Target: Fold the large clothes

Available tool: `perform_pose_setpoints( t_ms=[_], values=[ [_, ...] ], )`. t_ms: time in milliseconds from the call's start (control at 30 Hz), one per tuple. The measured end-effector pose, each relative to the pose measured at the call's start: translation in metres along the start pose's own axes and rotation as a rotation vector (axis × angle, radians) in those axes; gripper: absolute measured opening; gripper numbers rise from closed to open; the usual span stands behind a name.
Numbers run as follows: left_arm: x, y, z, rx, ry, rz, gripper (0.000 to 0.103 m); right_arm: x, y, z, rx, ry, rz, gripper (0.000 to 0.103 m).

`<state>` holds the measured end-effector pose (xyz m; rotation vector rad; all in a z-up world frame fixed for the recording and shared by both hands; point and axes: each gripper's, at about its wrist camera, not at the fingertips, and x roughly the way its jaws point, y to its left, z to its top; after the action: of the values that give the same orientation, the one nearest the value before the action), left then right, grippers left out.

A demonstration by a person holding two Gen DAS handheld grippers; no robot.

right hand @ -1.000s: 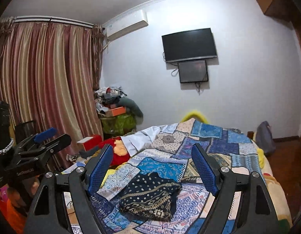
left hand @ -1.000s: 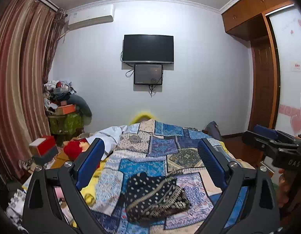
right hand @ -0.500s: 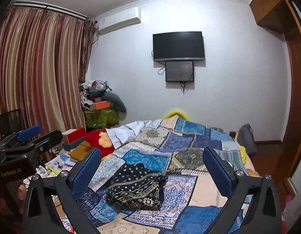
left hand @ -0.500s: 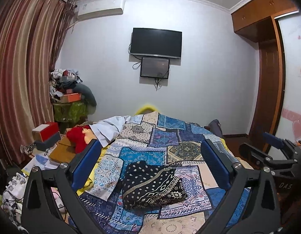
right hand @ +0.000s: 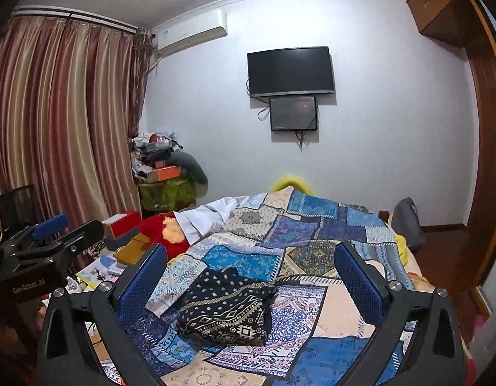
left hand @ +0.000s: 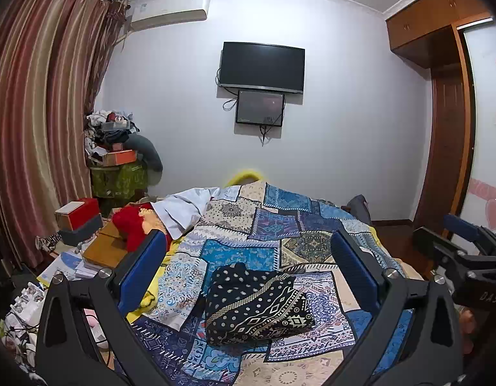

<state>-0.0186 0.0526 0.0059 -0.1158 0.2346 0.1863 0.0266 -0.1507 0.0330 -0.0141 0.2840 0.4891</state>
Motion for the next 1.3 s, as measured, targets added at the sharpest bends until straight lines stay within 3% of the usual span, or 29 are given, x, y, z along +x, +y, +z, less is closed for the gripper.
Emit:
perform_pose_setpoints(
  t_ms=[1300],
  values=[
    [0.0065, -0.0057, -0.0012, 0.048, 0.011, -0.035, 0.103, -0.0046, -0.0066, 0.0021, 0.037, 0.013, 0.018, 0.103]
  ],
)
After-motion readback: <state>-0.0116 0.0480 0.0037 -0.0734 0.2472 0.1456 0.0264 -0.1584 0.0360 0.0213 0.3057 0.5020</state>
